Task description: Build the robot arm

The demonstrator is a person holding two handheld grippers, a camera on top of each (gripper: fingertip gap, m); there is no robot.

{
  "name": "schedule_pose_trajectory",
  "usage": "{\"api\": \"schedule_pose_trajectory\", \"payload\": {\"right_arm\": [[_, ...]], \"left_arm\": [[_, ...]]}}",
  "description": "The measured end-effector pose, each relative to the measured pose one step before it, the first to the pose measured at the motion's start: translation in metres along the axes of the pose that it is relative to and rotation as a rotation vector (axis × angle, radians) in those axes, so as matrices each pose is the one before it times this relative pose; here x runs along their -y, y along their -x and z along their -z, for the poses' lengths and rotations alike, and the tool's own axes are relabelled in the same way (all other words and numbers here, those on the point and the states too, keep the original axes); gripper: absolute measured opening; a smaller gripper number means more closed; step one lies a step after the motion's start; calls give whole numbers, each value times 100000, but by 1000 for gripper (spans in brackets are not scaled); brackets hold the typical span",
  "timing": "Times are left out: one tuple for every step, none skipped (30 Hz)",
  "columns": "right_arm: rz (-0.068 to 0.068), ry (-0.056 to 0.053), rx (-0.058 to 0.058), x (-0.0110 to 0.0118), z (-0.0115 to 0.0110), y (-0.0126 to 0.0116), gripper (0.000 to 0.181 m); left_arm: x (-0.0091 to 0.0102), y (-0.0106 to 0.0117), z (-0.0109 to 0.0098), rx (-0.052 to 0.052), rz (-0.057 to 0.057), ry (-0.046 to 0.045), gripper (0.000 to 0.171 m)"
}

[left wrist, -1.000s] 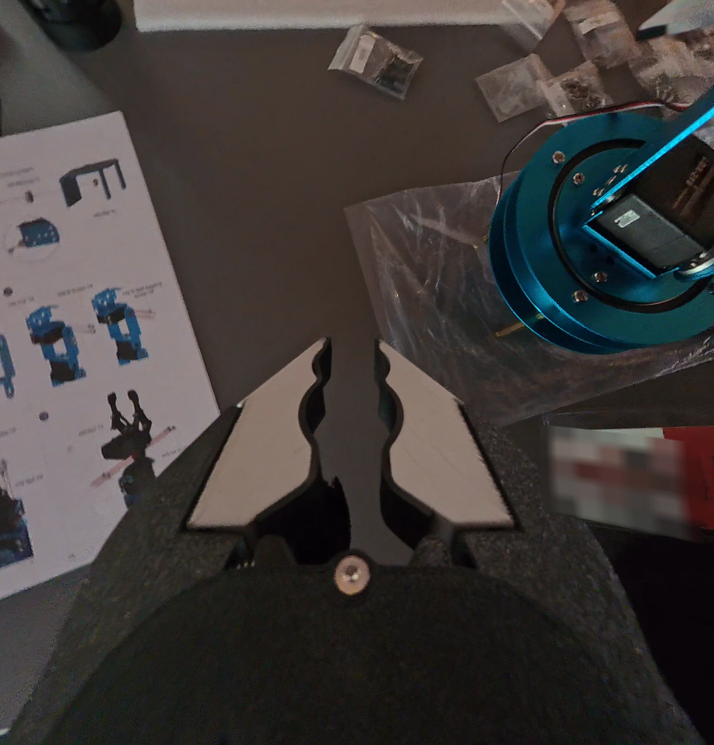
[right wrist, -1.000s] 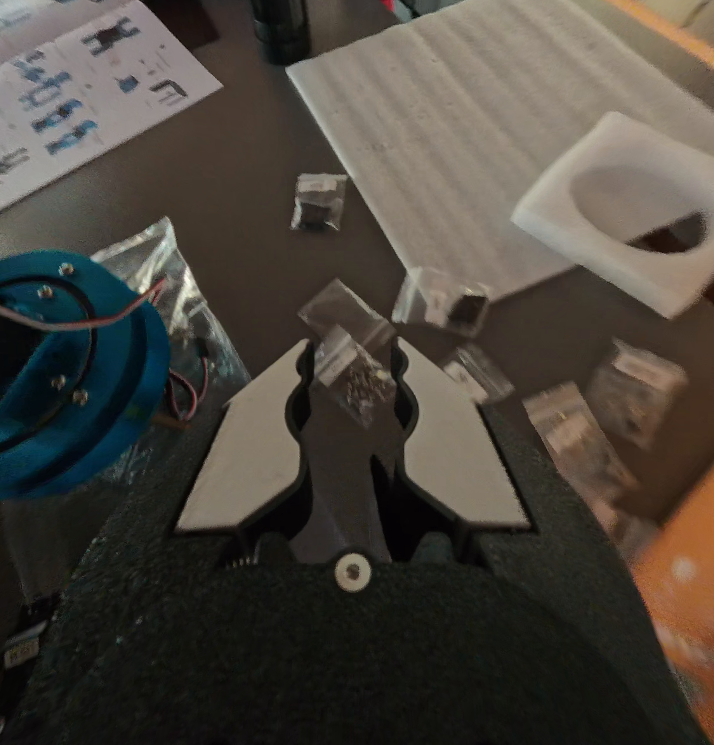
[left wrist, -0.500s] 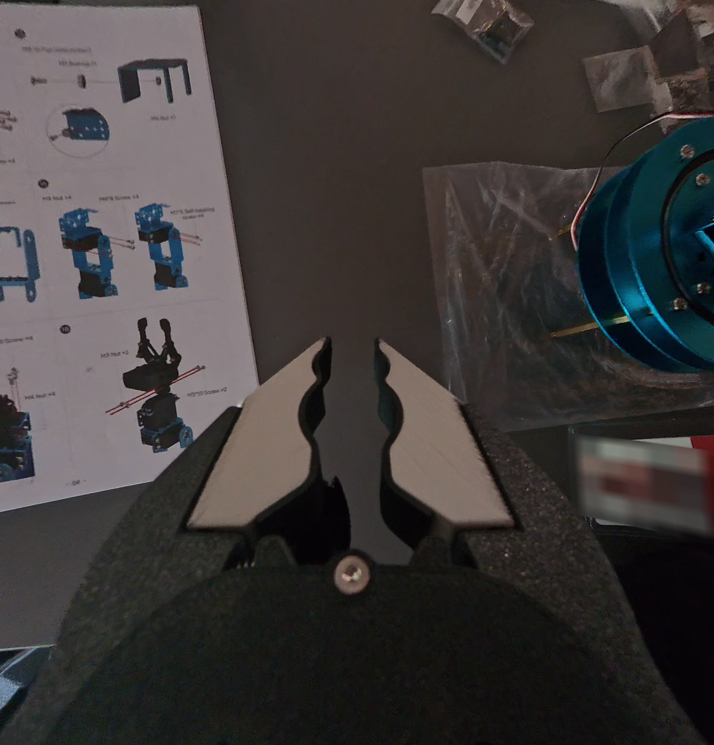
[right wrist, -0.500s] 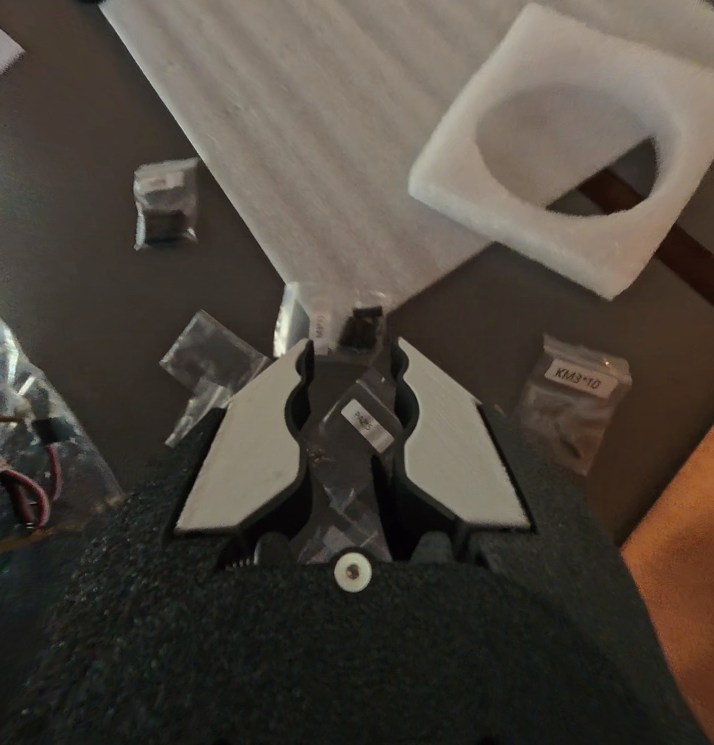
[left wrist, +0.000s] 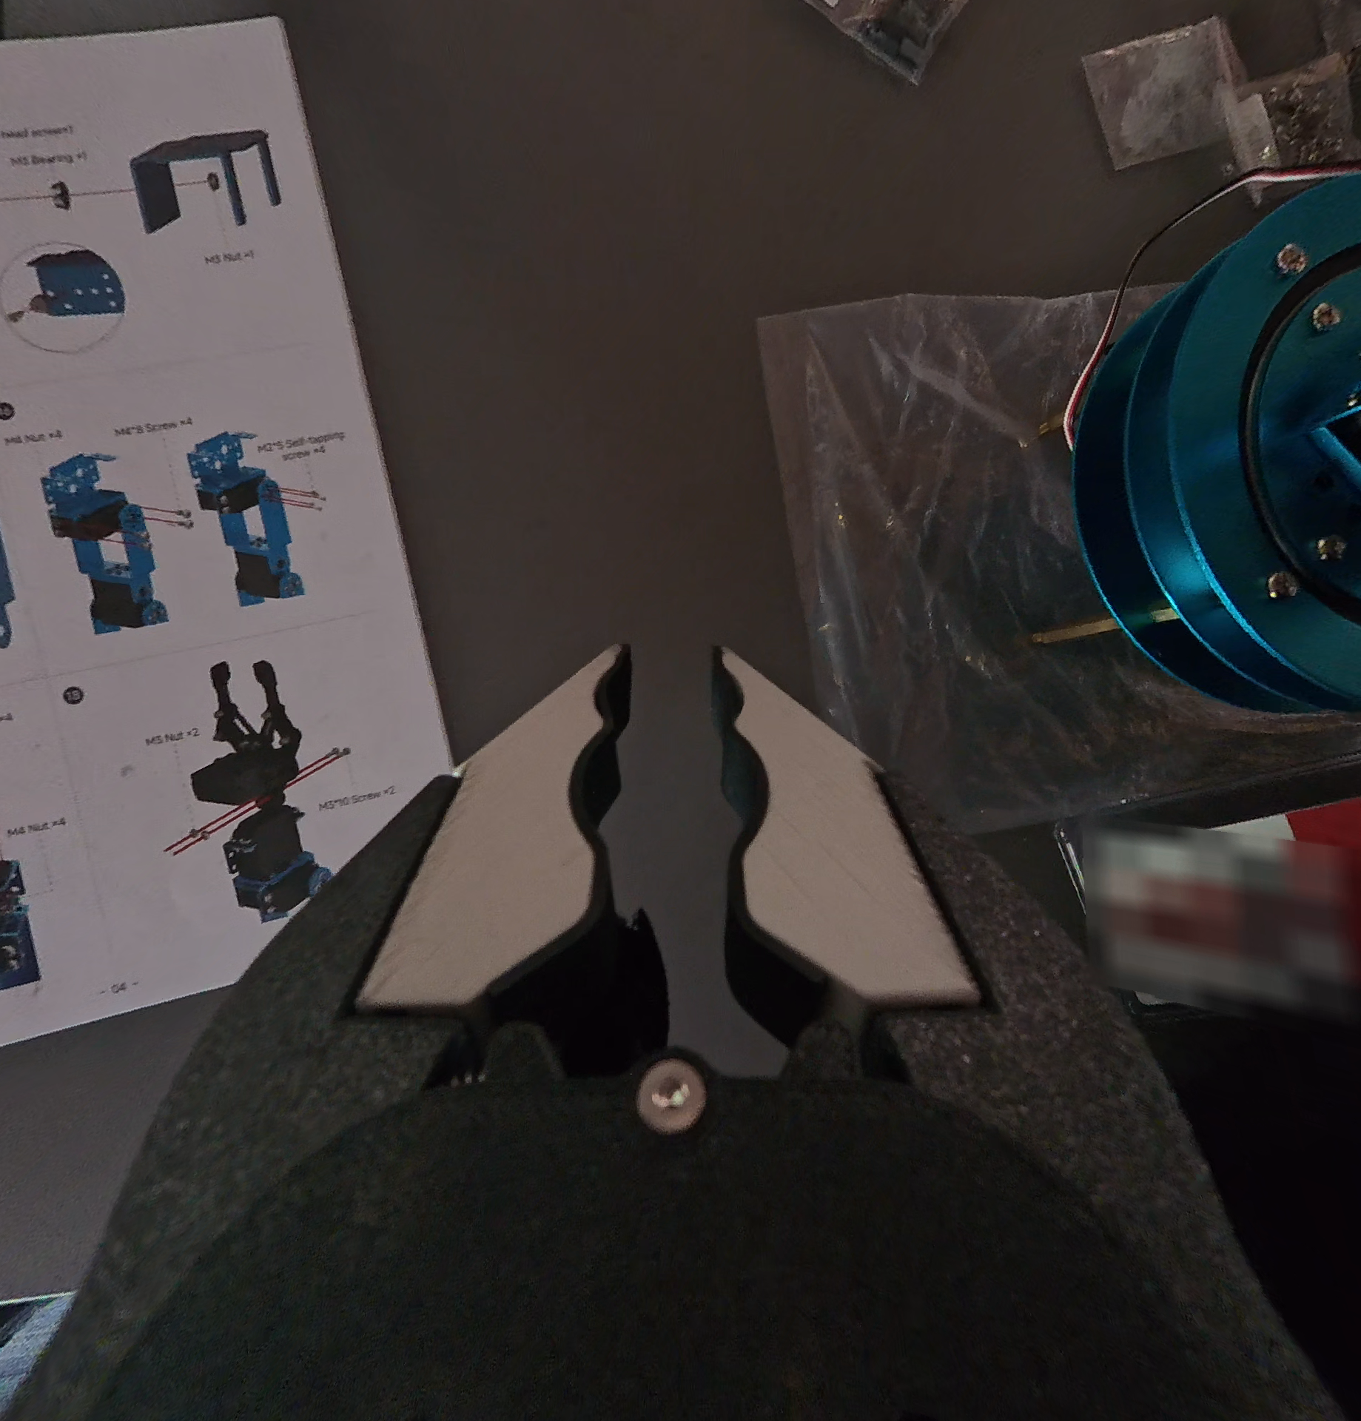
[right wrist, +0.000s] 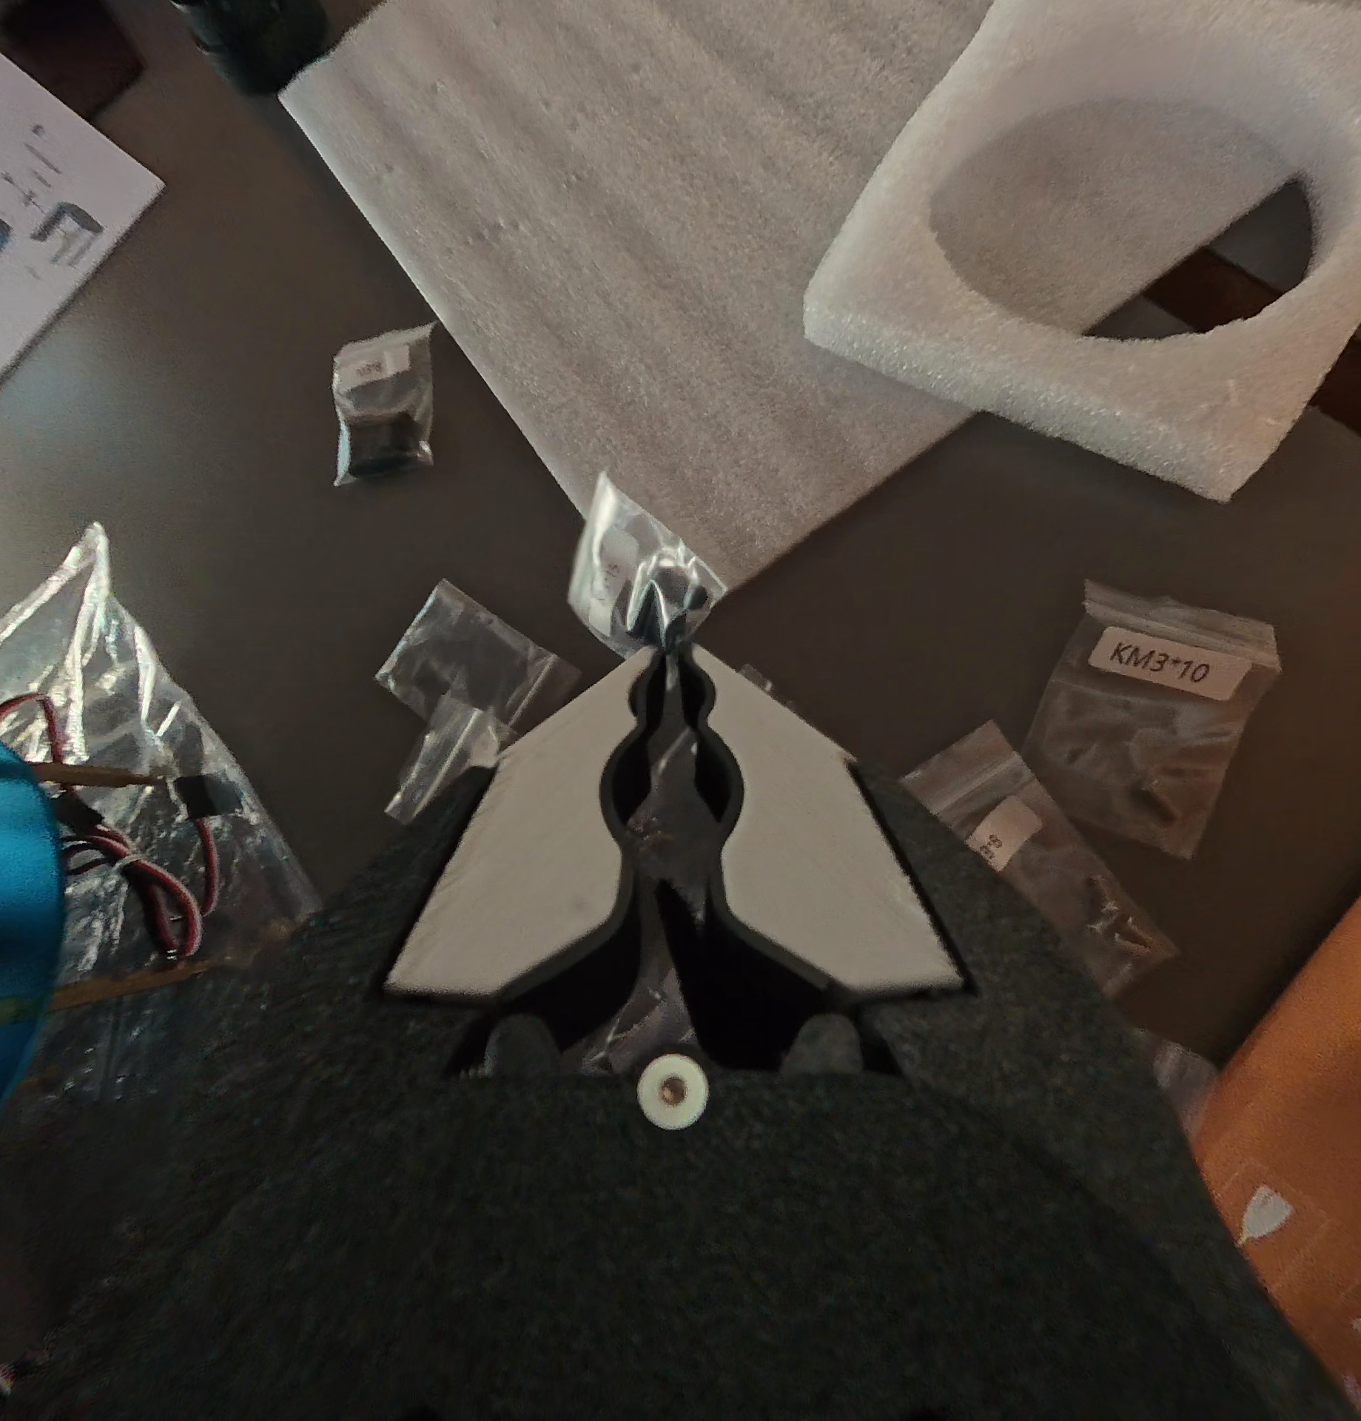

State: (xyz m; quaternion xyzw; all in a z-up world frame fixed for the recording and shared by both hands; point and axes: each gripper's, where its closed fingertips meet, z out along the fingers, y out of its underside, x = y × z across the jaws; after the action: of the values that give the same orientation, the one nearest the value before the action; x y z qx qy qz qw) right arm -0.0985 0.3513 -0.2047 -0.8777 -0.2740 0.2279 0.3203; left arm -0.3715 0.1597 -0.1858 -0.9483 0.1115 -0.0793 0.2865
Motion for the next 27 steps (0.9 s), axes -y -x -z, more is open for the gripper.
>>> {"api": "schedule_pose_trajectory", "payload": {"right_arm": [[-891, -1104, 1070, 168, 217, 164, 2], [-663, -827, 801, 152, 212, 167, 1], [-173, -726, 454, 149, 204, 139, 1], [-123, -475, 82, 122, 201, 120, 1], [-409, -724, 729, 174, 180, 235, 1], [-1844, -1656, 3191, 302, 124, 590, 1], [-3561, -1503, 5111, 264, 31, 908, 1], [-3833, -811, 6147, 95, -108, 1157, 1], [-2862, -241, 5940, -79, -228, 1245, 1], [-747, -73, 3328, -185, -329, 1006, 1], [1051, 599, 465, -286, -413, 645, 1], [1408, 1108, 334, -338, -511, 628, 1], [594, 829, 2412, -261, -582, 918, 1], [297, 190, 3470, -95, -597, 1034, 1], [349, 478, 1430, -60, -548, 628, 1], [1722, 648, 21, -35, -476, 375, 1], [2299, 912, -428, -24, -386, 250, 1], [1880, 794, -523, 5, -268, 152, 1], [1263, 298, -441, 61, -137, 50, 1], [895, -196, -356, 125, -12, -68, 1], [653, 174, -1951, 108, 179, -504, 1], [439, 611, -5301, 114, 428, -1219, 1], [822, 195, -7948, 286, 683, -1774, 1], [994, -157, -10807, 431, 904, -2343, 1], [961, -771, -11102, 554, 929, -2467, 0], [259, -1519, -6842, 645, 698, -1831, 0], [-1473, -628, -2513, 462, 361, -1111, 0]], "left_arm": [[55, -69, -22, -19, -336, -20, 20], [72, -33, -5, 99, -224, -98, 20], [67, -31, 16, 24, -77, -168, 20], [63, -26, 34, -44, 36, -257, 20], [27, -7, 23, -25, 82, -199, 20], [-17, -2, 12, -16, 61, -6, 20], [-57, -7, 10, -13, -8, 154, 20], [-39, -19, 22, 8, -142, 74, 20], [-29, -43, 40, -52, -323, -66, 20], [-20, -9, 47, 81, -381, -43, 20], [-37, 48, 47, 297, -300, 56, 20], [-16, 64, 61, 387, -93, -35, 20], [15, 52, 61, 151, 147, -267, 20], [8, 32, 59, -58, 389, -350, 20], [-11, 17, 17, -170, 472, -79, 20], [-34, -4, -12, -189, 302, 129, 20], [3, -57, -8, -283, -94, 130, 20], [47, -67, 17, -61, -558, 46, 20], [97, -71, 51, 248, -944, -32, 20], [148, -70, 93, 367, -1086, -167, 20], [186, -74, 125, 413, -935, -445, 20], [163, -87, 120, 276, -609, -445, 20], [123, -72, 102, 202, -238, -389, 20], [99, -103, 83, 48, 11, -410, 20], [84, -96, 74, 6, 215, -479, 20], [27, -165, 33, -269, 271, -280, 20], [-1, -195, 7, -416, 109, -54, 20]]}}
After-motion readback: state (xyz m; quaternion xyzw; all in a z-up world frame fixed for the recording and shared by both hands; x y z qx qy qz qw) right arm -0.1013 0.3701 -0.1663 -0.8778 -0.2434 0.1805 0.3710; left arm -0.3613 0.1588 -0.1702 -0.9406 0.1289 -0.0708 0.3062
